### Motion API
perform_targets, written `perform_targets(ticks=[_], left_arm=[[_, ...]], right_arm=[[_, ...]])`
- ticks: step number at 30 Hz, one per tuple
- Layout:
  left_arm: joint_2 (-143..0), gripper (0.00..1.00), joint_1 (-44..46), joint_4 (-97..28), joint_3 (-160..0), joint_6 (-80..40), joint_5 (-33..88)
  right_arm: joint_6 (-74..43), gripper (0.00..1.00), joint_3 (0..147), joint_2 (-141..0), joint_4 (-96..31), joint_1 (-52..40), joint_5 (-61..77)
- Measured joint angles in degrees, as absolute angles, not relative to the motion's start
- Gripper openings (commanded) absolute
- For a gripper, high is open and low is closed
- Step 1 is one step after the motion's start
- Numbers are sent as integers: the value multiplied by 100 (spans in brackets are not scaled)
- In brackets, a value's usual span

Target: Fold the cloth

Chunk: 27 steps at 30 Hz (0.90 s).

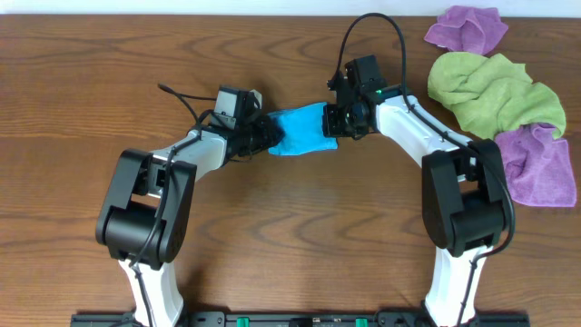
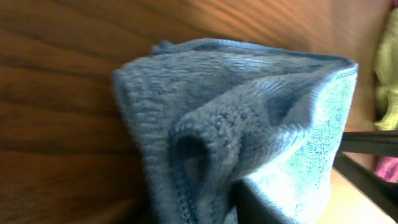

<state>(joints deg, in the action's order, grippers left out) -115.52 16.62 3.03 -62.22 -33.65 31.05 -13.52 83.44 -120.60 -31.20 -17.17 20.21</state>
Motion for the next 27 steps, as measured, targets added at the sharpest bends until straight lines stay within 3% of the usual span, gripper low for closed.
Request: perform_targets(ticks=[13, 27], left_arm=[[-11804, 6, 1389, 646, -6370, -3476, 3616], [-11826, 6, 51, 1155, -8136, -4703, 3356]], right_arm=[[-1227, 2, 8792, -12057, -4263, -1667, 2067], [-856, 2, 9767, -11115, -5098, -1280, 1555]])
